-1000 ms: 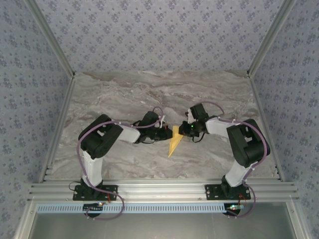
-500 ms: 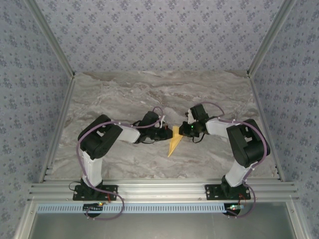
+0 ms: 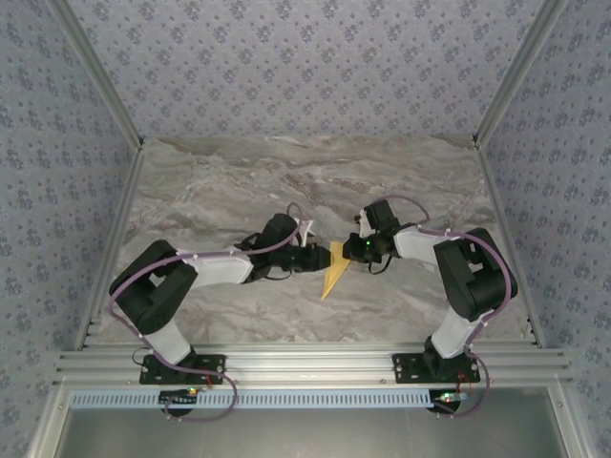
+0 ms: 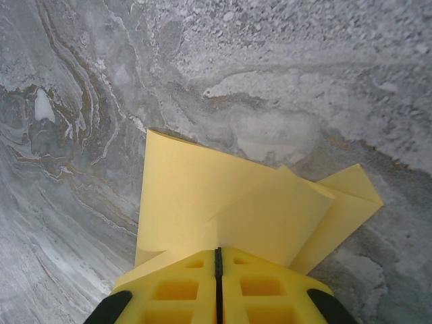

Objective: Fold a paper plane with a square sheet of paper (fold left side to right side)
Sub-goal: Fold the wing for the fifth time at the center of the table.

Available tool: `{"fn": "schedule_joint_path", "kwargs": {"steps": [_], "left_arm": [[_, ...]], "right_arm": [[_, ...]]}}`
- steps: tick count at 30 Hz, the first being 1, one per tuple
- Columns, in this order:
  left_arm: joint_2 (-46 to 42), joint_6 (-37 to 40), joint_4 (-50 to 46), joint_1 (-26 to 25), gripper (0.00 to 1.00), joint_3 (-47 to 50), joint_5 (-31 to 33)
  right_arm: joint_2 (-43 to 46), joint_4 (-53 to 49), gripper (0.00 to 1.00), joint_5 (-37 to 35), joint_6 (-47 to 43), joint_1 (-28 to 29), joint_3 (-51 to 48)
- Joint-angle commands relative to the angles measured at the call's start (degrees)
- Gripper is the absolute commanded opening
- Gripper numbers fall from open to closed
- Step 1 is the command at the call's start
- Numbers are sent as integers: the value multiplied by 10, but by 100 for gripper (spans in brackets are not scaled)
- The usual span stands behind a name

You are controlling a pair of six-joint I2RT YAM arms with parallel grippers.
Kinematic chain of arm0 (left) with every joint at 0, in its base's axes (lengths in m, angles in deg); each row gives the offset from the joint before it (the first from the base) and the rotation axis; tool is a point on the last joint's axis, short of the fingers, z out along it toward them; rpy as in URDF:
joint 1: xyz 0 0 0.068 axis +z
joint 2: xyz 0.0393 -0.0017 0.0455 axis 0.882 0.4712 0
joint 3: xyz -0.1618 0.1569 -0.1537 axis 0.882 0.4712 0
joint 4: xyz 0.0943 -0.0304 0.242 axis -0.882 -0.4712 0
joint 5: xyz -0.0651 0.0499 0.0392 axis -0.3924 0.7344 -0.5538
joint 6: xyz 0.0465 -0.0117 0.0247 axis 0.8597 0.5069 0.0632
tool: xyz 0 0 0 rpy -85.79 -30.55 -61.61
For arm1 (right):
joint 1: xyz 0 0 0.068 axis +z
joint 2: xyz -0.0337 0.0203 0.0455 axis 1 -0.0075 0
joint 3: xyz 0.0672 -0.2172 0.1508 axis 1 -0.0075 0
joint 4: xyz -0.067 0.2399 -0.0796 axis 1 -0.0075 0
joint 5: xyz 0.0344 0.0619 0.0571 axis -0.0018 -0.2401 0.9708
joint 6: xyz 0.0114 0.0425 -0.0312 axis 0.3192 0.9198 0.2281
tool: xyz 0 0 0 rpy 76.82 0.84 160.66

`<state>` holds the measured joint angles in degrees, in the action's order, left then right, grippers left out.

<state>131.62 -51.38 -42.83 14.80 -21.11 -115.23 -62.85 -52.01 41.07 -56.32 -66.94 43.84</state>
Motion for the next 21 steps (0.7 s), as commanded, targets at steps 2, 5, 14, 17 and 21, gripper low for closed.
{"fn": "schedule_joint_path", "kwargs": {"steps": [2,5,14,17,21], "left_arm": [[8,-18,7,-30,19,-8,-28],[34,-20,6,-35,20,-22,-27],[85,-11,-26,-34,20,-42,-5],[87,-3,-42,-34,20,-42,8],[92,6,-59,-35,20,-42,8]], "right_arm": [[-26,-52,7,-41,-13,-2,-23],[-27,-53,7,-40,-15,-2,-23],[-26,-60,7,-41,-18,-2,-20],[-25,-62,7,-43,-20,-2,-18],[-26,-63,7,-43,-21,-2,-17]]}}
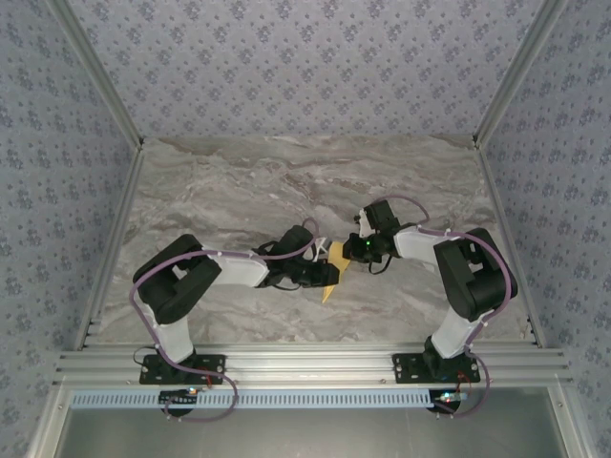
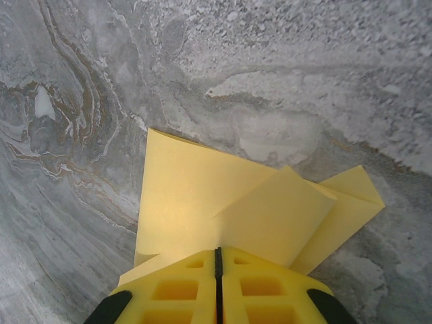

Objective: Fold a paper plane with a square sheet of paper (fold left side to right side)
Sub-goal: Fold the wing for the fifth time at the center of the table.

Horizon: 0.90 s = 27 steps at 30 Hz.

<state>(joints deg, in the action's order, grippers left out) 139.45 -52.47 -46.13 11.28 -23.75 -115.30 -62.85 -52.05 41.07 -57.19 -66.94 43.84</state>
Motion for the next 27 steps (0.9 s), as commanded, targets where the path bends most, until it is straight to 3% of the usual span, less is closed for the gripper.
{"fn": "schedule_joint_path", "kwargs": {"steps": [1,27], "left_arm": [[14,20,-29,1,20,-17,8],[33,33,-68,1,16,-4,37]], "right_arm": [[-26,-64,7,-43,-12,-2,-16],[-10,-62,6,-27,-22,-1,-8]]}}
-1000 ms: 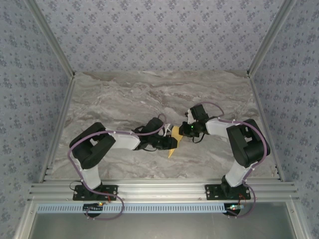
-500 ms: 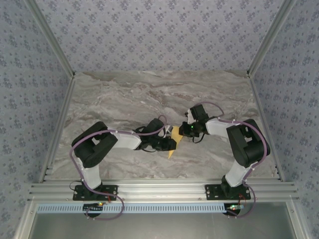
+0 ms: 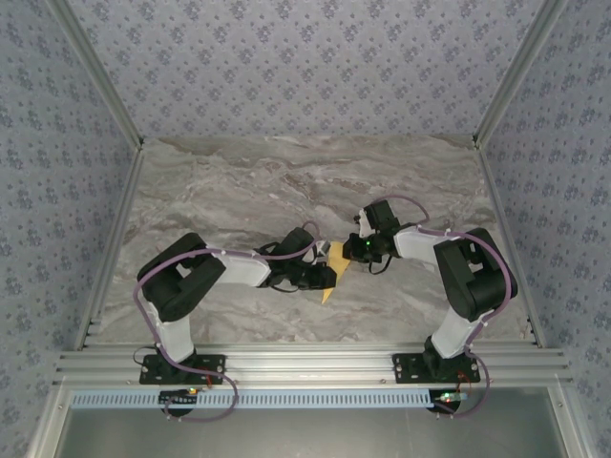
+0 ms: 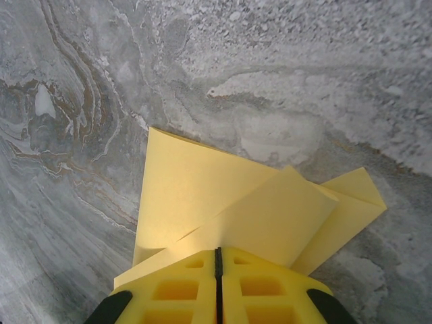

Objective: Fold a paper plane with a square sheet of paper (fold left side to right side)
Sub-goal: Fold the wing for the fifth time at the center of the table.

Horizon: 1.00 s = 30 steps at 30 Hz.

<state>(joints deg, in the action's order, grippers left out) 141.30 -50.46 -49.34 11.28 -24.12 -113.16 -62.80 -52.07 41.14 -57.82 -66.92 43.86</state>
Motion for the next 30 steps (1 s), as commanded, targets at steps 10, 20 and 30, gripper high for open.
{"fn": "schedule_joint_path", "kwargs": {"steps": [10,20,30], "left_arm": [[35,4,-36,-10,7,21,42],[36,5,-51,-15,5,20,59],[35,7,-64,-15,4,17,67]], "right_arm": [[101,-57,1,4,-25,-6,-31],[162,73,1,60,51,35,-134],[108,104,1,50,59,72,-115]]}}
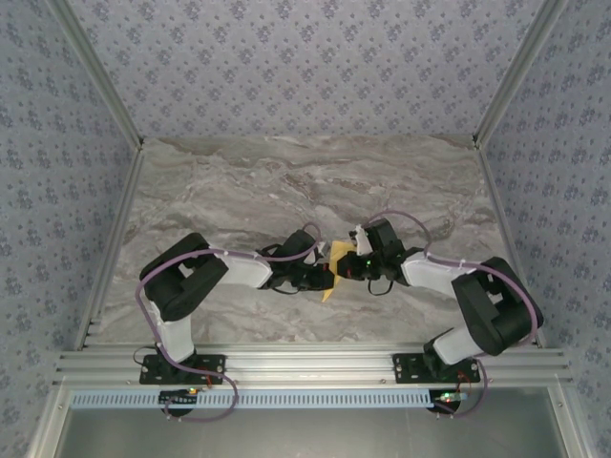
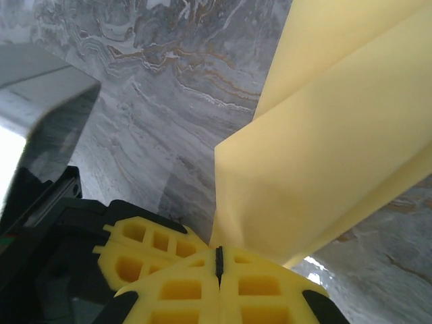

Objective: Fold a paper plane with a square sheet of paper (fold left side to right side)
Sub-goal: Fold the wing for the fifth time at the center of the table.

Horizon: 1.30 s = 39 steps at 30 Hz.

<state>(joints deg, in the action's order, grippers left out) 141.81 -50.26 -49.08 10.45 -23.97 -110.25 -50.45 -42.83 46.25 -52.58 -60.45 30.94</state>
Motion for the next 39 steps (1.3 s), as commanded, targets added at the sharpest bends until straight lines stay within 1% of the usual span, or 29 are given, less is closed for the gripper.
{"fn": "schedule_joint_path", "kwargs": {"steps": [1,8,15,22,39], "left_arm": [[31,5,-67,-7,4,15,39],[30,3,-73,-7,3,19,39],[32,-7,-70,-7,2,23,37],[35,-5,-72,-7,2,24,37],[38,-5,-76,-7,1,22,38]], "right_arm": [[-22,8,1,-5,3,8,19],[-62,-8,1,-28,-30,3,27],[-85,-9,1,-31,-49,-20,25],[-109,-12,1,-13,-74,-56,40],[-175,-61,1,27,-122,-150,135]]}}
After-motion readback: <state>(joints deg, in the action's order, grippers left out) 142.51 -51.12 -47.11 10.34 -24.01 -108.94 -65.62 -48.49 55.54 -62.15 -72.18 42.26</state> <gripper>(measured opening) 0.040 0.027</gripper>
